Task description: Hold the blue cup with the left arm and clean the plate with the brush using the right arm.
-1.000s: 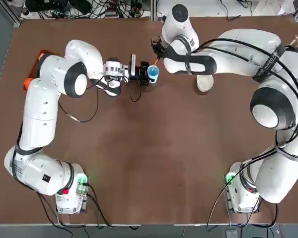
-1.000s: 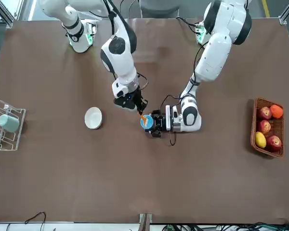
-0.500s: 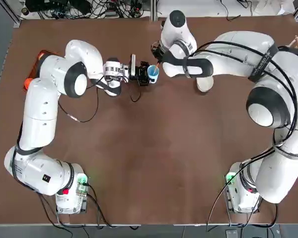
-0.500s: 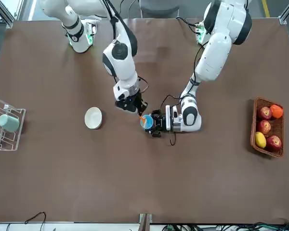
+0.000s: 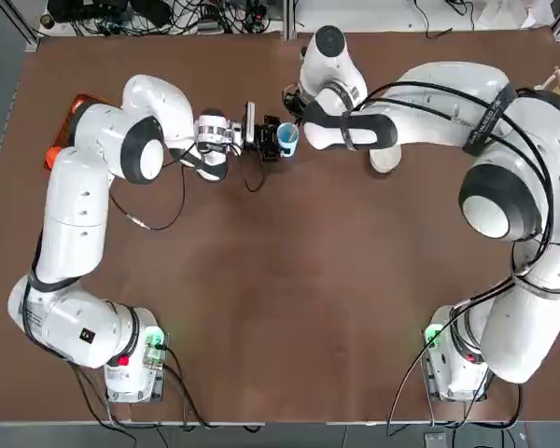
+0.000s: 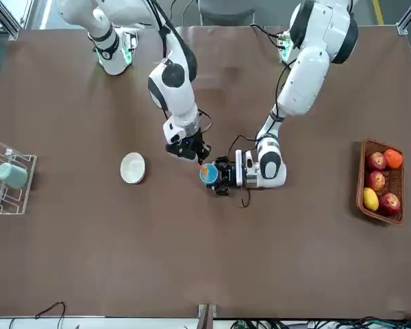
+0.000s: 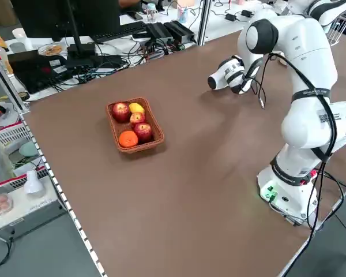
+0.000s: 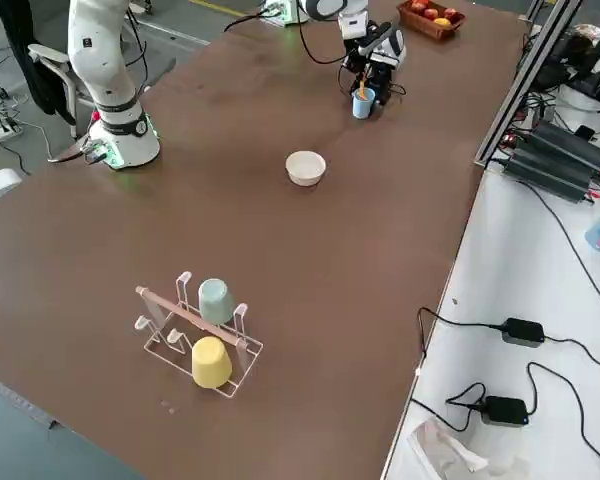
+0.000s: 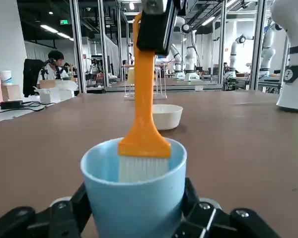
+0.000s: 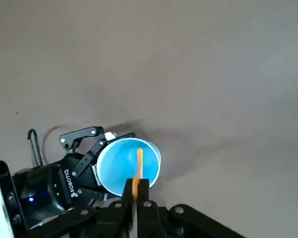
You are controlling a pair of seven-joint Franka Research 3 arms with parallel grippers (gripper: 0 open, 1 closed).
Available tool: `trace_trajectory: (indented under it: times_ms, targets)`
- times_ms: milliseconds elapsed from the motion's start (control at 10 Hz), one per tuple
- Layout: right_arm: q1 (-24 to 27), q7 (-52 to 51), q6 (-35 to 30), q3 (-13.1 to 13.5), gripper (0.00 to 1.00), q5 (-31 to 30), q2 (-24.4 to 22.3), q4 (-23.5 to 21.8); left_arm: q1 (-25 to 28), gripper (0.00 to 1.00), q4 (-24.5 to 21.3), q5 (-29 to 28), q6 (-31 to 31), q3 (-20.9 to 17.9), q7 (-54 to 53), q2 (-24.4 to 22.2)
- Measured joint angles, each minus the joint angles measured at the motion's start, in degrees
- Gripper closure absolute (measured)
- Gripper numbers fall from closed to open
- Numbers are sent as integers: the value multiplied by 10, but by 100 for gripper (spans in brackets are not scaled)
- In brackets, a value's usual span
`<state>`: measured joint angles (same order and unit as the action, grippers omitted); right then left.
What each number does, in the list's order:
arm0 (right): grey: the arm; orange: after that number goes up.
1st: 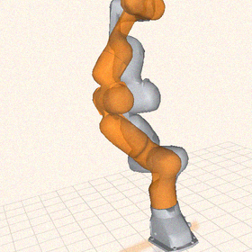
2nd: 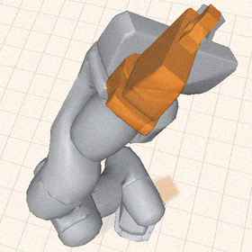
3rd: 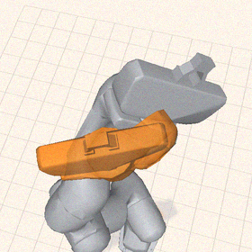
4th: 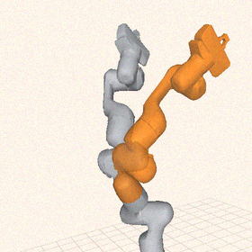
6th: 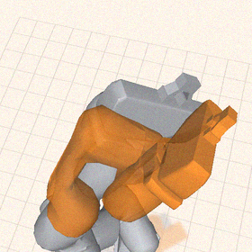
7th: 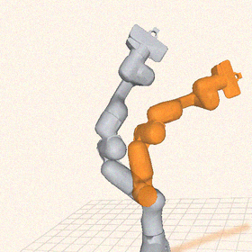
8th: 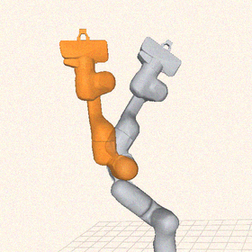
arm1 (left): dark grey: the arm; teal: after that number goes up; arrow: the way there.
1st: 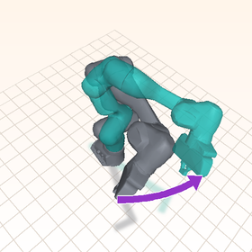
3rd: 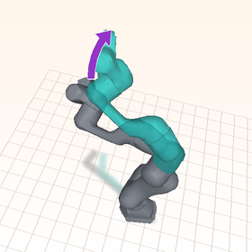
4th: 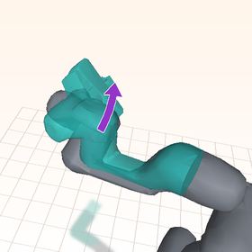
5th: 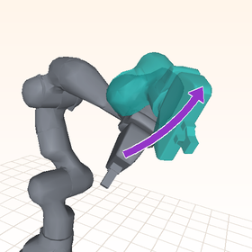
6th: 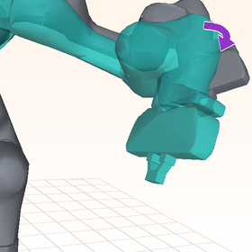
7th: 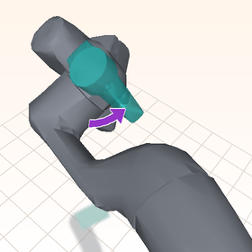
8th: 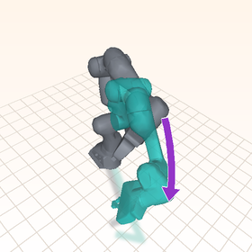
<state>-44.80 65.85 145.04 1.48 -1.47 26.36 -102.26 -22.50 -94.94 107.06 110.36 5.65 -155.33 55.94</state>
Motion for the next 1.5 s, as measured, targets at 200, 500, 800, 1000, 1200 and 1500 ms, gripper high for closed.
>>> trace_trajectory:
  times_ms: [200,500,800,1000,1200,1500]
  targets:
    - [-5,2,0,0,95,-1,4,0,0,26,0,0,0,0,0,0]
    - [-16,19,4,1,95,-10,14,10,0,26,0,0,0,0,-1,0]
    - [-20,39,4,1,95,-13,32,36,0,26,0,0,0,0,-1,0]
    - [-21,52,3,6,95,-13,36,48,0,26,0,0,0,0,-1,0]
    - [-21,57,-4,16,95,-13,37,55,0,26,0,0,0,0,-1,0]
    - [-21,57,-5,31,95,-15,39,56,0,26,0,0,0,0,-1,0]
